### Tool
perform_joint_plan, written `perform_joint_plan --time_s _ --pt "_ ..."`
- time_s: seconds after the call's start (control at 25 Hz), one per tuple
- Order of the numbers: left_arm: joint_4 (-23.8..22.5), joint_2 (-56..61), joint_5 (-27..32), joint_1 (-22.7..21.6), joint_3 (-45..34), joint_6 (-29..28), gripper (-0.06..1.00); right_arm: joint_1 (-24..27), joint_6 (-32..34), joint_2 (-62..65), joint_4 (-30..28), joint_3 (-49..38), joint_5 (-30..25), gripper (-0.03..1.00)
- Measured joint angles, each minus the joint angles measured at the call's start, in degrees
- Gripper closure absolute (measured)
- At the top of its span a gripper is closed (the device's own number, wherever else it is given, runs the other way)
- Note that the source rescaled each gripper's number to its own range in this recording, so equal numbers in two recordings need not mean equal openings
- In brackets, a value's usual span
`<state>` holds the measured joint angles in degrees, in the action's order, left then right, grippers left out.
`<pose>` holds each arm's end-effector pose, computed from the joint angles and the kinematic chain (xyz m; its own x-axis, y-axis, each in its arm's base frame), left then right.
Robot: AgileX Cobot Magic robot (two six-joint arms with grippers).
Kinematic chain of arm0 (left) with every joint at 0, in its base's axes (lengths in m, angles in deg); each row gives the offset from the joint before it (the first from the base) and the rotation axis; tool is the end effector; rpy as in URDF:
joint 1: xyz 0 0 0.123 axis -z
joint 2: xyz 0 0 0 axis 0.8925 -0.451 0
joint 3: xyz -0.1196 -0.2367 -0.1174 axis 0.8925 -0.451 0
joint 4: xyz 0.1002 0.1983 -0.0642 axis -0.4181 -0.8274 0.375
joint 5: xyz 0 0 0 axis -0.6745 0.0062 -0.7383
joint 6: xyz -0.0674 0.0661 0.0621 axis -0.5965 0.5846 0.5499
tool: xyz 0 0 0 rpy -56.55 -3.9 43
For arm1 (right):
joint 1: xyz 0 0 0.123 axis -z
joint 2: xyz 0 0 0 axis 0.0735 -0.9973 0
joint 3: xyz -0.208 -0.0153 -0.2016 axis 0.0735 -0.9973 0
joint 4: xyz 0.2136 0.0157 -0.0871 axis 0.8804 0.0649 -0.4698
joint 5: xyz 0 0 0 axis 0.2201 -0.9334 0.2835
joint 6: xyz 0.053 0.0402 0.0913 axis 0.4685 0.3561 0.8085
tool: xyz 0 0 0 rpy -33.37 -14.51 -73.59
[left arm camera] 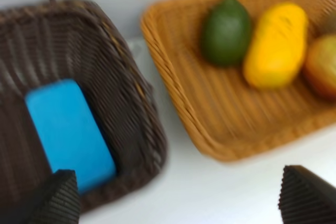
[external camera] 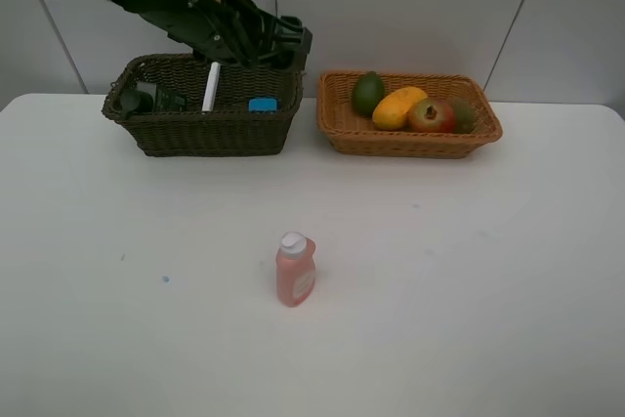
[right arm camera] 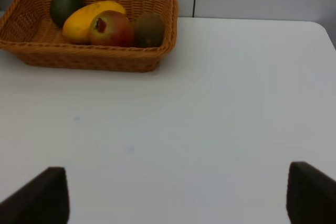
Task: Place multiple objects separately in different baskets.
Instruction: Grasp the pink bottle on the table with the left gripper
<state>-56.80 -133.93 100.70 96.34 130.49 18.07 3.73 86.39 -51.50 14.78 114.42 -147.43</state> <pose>0.3414 -0.2209 0.2488 -0.6023 0.1744 -0.7790 0.4338 0.8907 -0.1360 -0.0109 -0.0069 0.2629 -0.4344 -0.0376 -0.8999 0.0309 0.9979 -0.0566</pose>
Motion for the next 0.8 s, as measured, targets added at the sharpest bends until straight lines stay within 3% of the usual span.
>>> perform_joint_plan --time_s 0.44,0.8 --pt "5.1 0.2 17.6 8.7 0.0 -3.7 -0.05 0.0 0.0 0.0 0.0 0.0 0.0 -0.03" --pt "5.3 0.2 25.8 14.1 0.0 -3.9 -0.05 0.0 0.0 0.0 0.0 0.0 0.0 -0.03"
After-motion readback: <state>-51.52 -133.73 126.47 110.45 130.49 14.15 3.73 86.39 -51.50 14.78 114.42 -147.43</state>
